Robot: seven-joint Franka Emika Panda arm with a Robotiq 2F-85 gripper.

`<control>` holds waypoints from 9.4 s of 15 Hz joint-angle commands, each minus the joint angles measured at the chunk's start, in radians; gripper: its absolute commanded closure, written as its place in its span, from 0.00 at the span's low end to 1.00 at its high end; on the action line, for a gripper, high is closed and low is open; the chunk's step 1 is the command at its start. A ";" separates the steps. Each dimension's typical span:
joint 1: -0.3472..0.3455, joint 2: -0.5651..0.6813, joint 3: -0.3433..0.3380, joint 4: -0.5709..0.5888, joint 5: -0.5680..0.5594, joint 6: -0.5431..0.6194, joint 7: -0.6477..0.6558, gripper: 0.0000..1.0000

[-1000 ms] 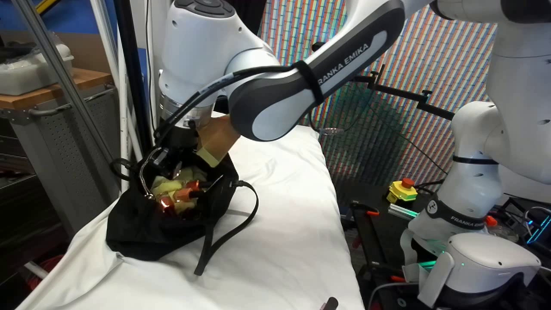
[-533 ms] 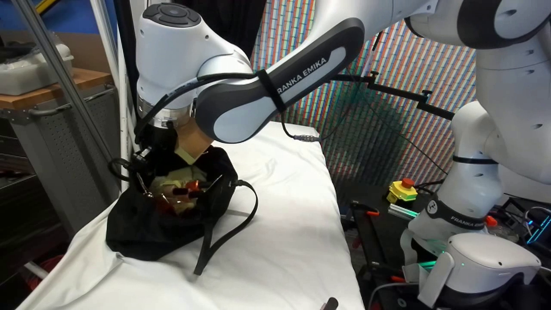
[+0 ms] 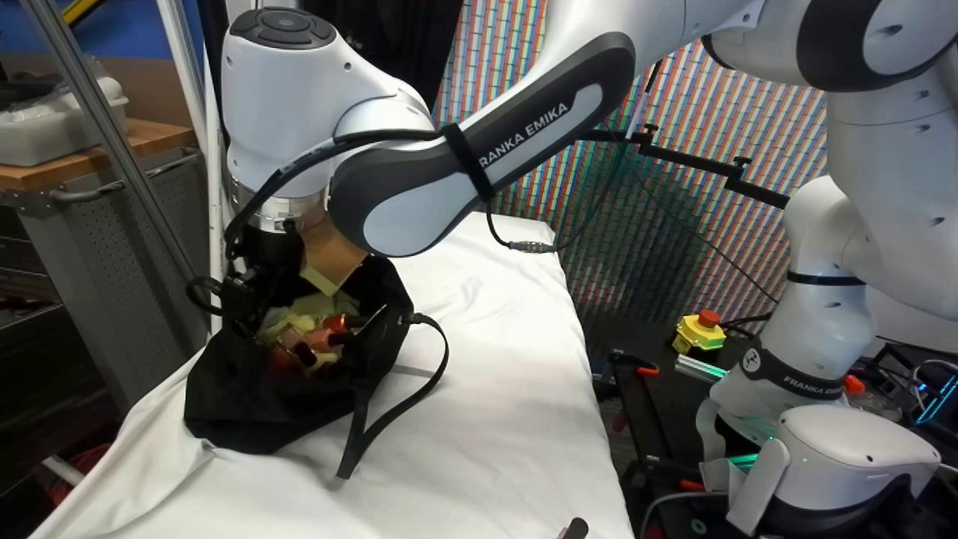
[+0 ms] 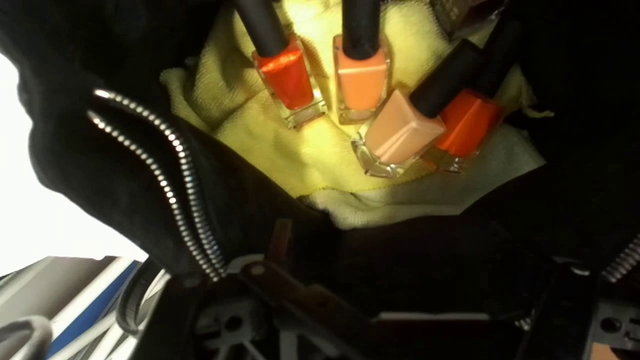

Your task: Place the nail polish bottles inside the black bag from right to left

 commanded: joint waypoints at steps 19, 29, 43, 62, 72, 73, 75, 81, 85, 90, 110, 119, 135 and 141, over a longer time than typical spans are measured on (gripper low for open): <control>0.079 -0.711 0.241 -0.949 0.061 0.048 0.328 0.00; 0.093 -0.652 0.381 -1.018 0.203 0.178 0.285 0.00; 0.072 -0.460 0.323 -0.959 0.289 0.318 0.185 0.00; 0.093 -0.387 0.298 -0.950 0.474 0.369 0.042 0.00; 0.161 -0.469 0.283 -1.001 0.394 0.356 0.137 0.00; 0.164 -0.474 0.287 -1.006 0.387 0.356 0.147 0.00; 0.165 -0.483 0.299 -1.016 0.386 0.362 0.151 0.00; 0.153 -0.459 0.335 -1.009 0.424 0.373 0.110 0.00; 0.144 -0.438 0.345 -0.998 0.445 0.369 0.085 0.00; 0.135 -0.424 0.342 -0.990 0.475 0.365 0.060 0.00; 0.153 -0.450 0.293 -0.972 0.388 0.315 0.120 0.85; 0.108 -0.488 0.215 -0.841 0.206 0.165 0.196 0.85; -0.017 -0.226 0.082 -0.265 0.058 0.024 0.090 0.85; -0.018 -0.058 0.033 -0.040 0.085 -0.046 0.035 0.85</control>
